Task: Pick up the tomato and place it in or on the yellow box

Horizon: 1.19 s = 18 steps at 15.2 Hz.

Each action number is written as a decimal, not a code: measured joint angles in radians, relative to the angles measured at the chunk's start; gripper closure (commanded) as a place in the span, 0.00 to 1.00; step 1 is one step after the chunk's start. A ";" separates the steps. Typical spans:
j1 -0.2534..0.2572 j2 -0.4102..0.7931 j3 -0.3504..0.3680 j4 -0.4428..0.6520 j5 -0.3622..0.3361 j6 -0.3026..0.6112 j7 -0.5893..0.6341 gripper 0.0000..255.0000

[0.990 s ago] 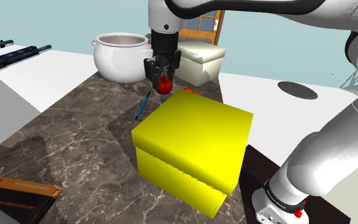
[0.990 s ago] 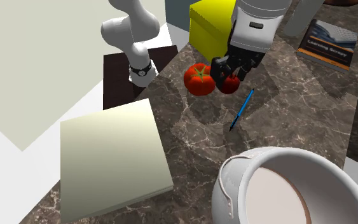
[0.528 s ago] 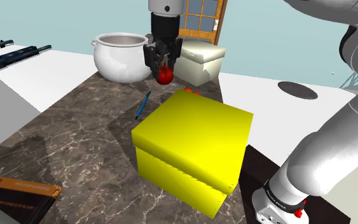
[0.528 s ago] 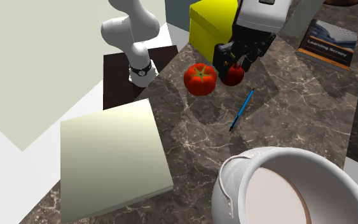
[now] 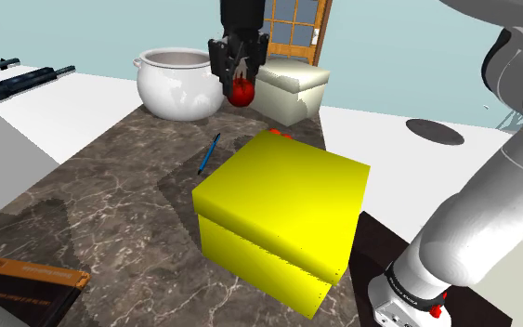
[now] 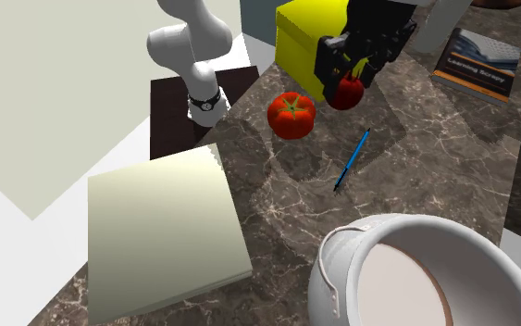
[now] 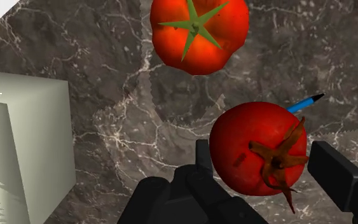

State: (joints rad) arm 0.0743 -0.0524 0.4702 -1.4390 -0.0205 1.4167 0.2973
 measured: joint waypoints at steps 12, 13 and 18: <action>0.043 0.151 0.036 0.352 -0.080 -0.220 0.042 1.00; 0.054 0.173 0.042 0.399 -0.094 -0.248 0.049 1.00; 0.070 0.170 0.054 0.440 -0.097 -0.295 0.072 1.00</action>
State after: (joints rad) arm 0.1442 0.1177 0.5237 -0.9988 -0.1176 1.1220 0.3695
